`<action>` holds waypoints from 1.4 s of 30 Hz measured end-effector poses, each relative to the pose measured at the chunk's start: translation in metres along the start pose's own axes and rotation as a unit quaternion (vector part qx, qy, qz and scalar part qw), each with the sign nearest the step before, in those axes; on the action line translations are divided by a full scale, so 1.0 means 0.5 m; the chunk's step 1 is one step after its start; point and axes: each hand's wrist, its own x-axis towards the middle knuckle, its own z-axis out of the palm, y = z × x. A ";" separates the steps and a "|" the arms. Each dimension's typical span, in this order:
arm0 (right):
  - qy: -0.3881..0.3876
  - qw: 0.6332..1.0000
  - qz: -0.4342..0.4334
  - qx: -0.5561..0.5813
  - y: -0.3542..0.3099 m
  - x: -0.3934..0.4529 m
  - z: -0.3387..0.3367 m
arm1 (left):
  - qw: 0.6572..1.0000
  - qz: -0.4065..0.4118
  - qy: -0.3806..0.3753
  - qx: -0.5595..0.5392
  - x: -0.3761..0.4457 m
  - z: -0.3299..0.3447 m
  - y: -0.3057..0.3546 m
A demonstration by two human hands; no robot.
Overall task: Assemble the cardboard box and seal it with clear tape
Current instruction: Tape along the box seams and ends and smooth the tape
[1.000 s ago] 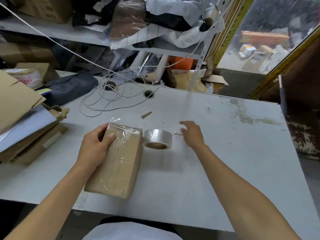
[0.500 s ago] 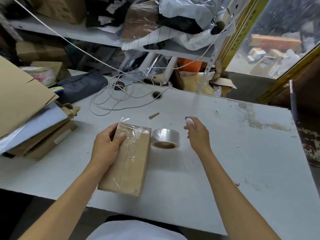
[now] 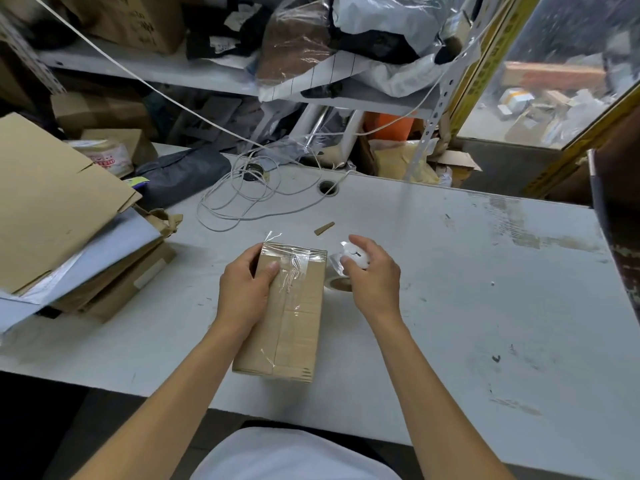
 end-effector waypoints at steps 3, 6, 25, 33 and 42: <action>-0.005 0.999 -0.020 -0.026 -0.003 0.006 0.006 | 1.000 -0.003 0.000 -0.001 0.000 0.000 -0.001; -0.041 0.998 -0.024 -0.039 -0.003 0.007 0.007 | 1.000 -0.007 0.001 -0.004 0.001 0.002 -0.004; -0.132 0.990 0.020 0.036 0.057 0.030 -0.085 | 1.000 -0.013 0.000 0.003 0.003 0.007 -0.007; -0.100 0.989 0.109 -0.015 0.094 0.068 -0.092 | 1.000 -0.014 -0.001 -0.003 0.002 0.007 -0.006; -0.103 0.979 0.124 -0.124 0.136 0.043 -0.039 | 1.000 -0.022 -0.006 -0.016 0.002 0.005 -0.005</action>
